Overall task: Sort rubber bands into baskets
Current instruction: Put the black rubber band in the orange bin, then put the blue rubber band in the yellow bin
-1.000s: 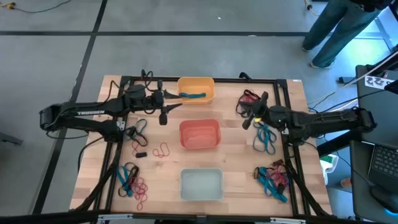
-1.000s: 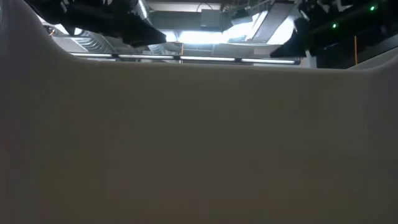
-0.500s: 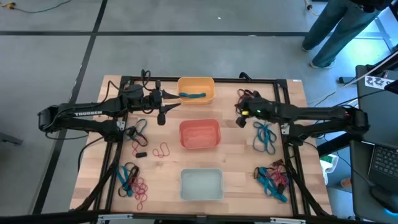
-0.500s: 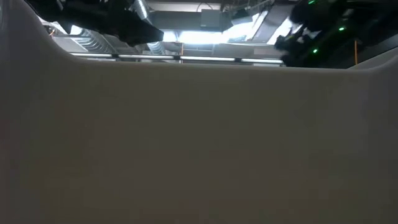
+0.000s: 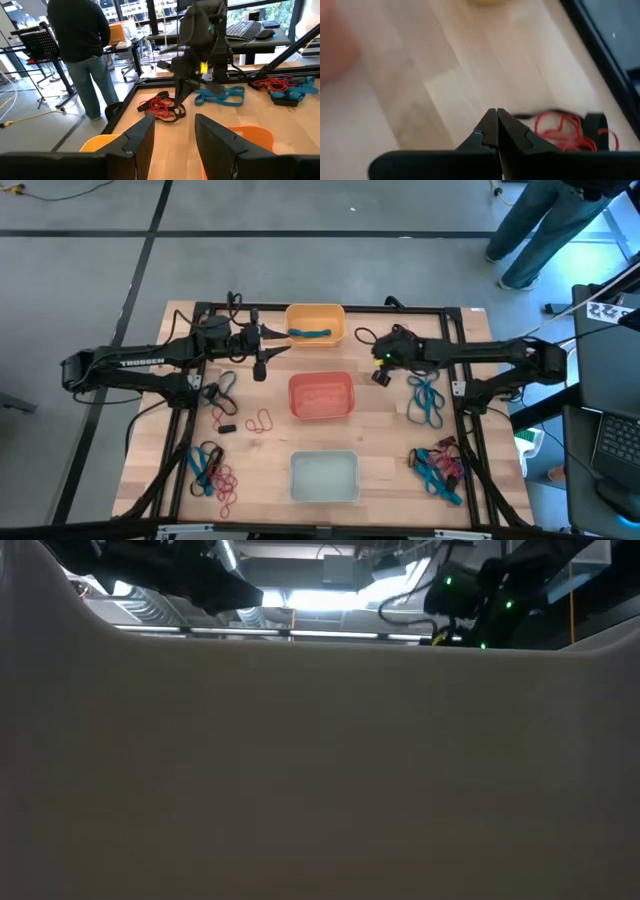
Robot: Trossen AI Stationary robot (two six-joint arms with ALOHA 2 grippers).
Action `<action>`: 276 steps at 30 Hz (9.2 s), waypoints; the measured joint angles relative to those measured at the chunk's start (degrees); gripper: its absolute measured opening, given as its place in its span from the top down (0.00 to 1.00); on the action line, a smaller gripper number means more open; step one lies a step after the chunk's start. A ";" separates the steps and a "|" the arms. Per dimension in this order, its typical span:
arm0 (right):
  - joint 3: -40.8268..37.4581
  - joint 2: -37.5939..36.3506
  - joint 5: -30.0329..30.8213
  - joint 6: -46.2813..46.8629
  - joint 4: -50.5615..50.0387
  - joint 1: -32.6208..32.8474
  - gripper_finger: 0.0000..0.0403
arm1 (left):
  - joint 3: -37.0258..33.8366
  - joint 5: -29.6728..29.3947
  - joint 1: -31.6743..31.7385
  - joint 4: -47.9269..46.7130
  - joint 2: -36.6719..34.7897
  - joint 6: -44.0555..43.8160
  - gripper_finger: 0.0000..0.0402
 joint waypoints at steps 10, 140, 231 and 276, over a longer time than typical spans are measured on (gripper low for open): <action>0.00 6.33 -7.94 3.07 -0.49 -6.65 0.85 | 0.00 -0.02 0.00 0.00 0.00 -0.01 0.66; 2.28 0.10 -15.03 4.21 -22.07 -7.60 0.57 | 0.04 -0.04 0.00 0.02 0.04 -0.28 0.66; 16.43 -4.03 -12.40 -4.47 10.55 15.19 1.00 | 0.04 -0.20 0.02 -0.80 0.04 -0.42 0.66; 16.37 8.79 -19.88 6.07 4.40 16.07 0.55 | 0.04 -0.18 0.01 -0.79 0.04 -0.39 0.66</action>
